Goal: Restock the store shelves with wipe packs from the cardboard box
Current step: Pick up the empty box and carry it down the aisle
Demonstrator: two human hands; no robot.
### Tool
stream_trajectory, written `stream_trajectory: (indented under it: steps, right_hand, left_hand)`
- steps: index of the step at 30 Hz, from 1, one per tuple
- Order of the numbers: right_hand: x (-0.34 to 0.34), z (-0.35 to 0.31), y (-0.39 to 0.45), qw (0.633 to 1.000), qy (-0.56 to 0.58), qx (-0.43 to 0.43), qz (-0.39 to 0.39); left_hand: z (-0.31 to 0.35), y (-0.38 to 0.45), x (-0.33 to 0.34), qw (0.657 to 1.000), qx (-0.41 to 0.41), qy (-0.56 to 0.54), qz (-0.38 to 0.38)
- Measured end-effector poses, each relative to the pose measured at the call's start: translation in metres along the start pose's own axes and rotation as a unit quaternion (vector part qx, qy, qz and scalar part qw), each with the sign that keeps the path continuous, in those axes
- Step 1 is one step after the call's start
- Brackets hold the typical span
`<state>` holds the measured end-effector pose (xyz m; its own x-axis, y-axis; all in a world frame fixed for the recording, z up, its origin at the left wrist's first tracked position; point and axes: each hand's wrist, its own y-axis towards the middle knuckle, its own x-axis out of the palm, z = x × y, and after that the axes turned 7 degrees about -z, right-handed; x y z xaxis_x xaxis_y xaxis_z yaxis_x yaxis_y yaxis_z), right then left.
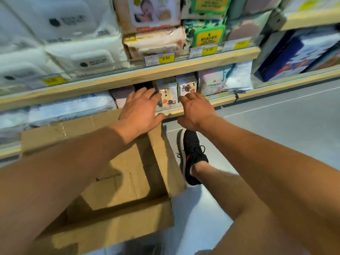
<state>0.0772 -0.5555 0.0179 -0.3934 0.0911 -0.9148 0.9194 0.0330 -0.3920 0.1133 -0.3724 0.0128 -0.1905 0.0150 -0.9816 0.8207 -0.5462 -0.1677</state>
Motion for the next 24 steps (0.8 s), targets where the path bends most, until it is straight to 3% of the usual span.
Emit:
stream_trajectory:
  steps: [12,24]
  right_hand:
    - [-0.018,-0.084,-0.142,0.996,0.023,-0.006,0.084]
    - [0.015,-0.164,-0.191,0.994,0.046,-0.058,0.079]
  left_hand:
    - [0.001,-0.152,-0.048,0.991,-0.003,-0.071,0.116]
    - [-0.031,-0.275,-0.036,0.979,-0.095,-0.129,0.124]
